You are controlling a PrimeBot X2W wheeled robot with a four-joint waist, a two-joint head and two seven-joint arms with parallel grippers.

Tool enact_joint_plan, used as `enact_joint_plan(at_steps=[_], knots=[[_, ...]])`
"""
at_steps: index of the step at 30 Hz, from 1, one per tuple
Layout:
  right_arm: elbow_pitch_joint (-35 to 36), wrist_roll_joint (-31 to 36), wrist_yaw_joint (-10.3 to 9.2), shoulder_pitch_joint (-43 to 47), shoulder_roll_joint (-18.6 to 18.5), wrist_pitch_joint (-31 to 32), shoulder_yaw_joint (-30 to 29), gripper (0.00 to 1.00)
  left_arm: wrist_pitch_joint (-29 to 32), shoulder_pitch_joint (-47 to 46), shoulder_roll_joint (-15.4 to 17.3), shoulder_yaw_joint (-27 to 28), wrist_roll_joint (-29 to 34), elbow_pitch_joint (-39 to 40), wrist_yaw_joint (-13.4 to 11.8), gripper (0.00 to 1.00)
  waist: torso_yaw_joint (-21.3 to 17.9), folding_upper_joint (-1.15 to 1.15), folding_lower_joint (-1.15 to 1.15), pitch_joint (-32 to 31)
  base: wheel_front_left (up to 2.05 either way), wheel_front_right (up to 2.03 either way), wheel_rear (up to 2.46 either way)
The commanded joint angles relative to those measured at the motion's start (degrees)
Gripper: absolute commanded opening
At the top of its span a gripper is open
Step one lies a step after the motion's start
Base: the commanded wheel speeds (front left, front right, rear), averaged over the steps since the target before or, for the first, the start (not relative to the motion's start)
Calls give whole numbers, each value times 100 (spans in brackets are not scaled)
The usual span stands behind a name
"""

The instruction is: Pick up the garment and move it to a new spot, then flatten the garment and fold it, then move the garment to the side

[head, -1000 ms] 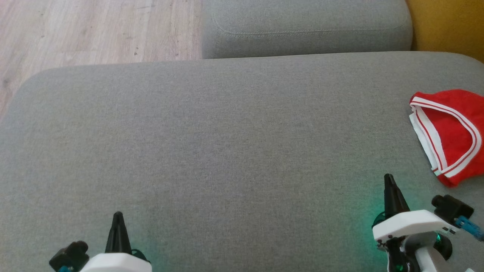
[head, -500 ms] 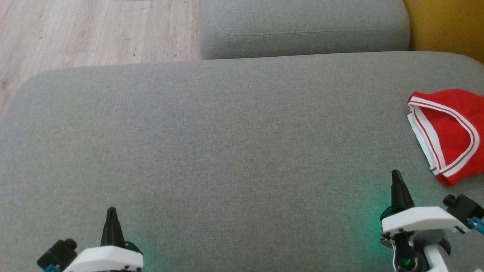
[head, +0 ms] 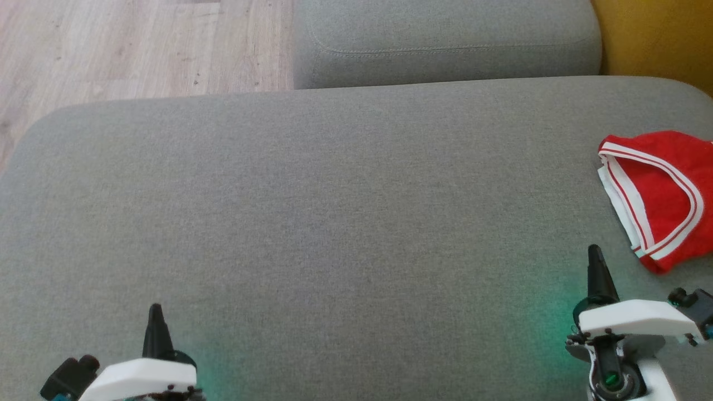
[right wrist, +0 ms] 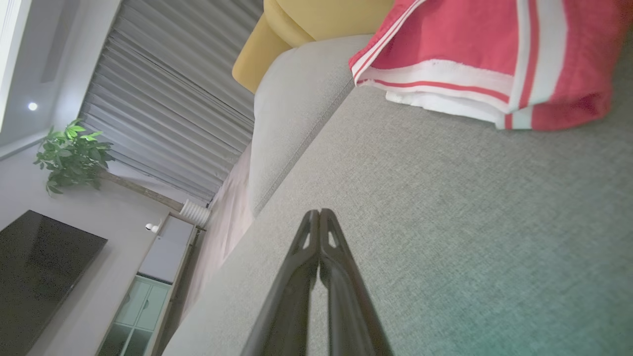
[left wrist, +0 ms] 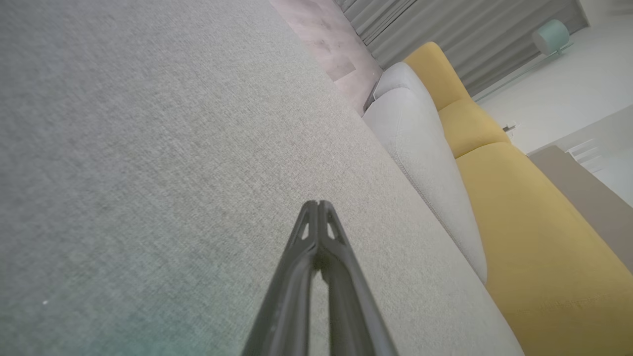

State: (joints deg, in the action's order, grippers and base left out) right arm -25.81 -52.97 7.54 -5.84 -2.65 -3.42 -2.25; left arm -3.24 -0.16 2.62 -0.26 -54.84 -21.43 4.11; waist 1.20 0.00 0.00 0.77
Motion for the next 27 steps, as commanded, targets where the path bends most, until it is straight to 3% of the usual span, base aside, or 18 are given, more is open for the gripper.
enact_joint_plan(at_steps=[1,27], knots=[[254,-160,-3,-139,-16,56,29,0,37,-324,15,136,-139,224,52,0,-2,0,0,-1,0,0,0],[696,-1954,-4,-90,-19,502,-189,0,483,-457,20,394,-1855,469,188,0,-58,0,0,-29,0,0,0]])
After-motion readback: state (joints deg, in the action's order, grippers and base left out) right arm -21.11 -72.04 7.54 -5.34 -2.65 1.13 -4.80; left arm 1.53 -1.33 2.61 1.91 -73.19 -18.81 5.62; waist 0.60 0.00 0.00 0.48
